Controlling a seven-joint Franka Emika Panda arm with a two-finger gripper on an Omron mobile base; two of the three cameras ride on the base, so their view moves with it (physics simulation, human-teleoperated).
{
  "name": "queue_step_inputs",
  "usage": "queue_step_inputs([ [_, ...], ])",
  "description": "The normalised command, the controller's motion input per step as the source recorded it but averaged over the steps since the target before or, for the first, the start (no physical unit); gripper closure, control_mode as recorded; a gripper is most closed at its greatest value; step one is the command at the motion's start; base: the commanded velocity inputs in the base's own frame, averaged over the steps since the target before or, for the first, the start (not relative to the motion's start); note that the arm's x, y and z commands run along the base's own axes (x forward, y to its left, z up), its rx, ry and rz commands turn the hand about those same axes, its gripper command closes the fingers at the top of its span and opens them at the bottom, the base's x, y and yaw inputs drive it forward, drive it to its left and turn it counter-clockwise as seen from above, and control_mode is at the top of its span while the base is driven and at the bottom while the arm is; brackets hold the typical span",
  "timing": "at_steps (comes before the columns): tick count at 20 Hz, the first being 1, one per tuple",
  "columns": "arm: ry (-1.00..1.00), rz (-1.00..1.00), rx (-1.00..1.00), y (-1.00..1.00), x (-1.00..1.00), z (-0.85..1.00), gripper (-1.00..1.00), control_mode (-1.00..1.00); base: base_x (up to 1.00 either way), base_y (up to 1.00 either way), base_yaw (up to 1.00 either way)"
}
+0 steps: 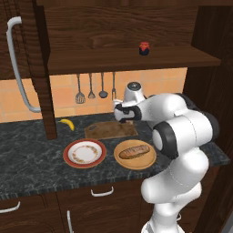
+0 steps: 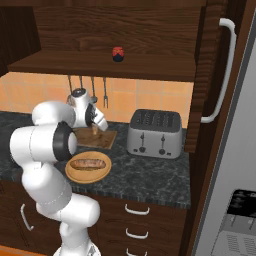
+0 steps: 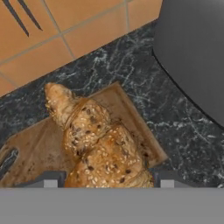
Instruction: From the different types of pastries on the counter, select a croissant and place it on the cutting board. Then retrieve a jar of jam from the cabinet and place it alongside the croissant on the cutting board.
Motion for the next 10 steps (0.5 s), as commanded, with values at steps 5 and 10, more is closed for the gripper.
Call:
queue_step_inputs([
  [5, 0.00, -0.02, 0.00, 0.00, 0.32, -0.29, 1.00, -1.00, 0.00, 0.00, 0.00],
  [10, 0.00, -0.01, 0.00, 0.00, 0.20, -0.45, 1.00, -1.00, 0.00, 0.00, 0.00],
])
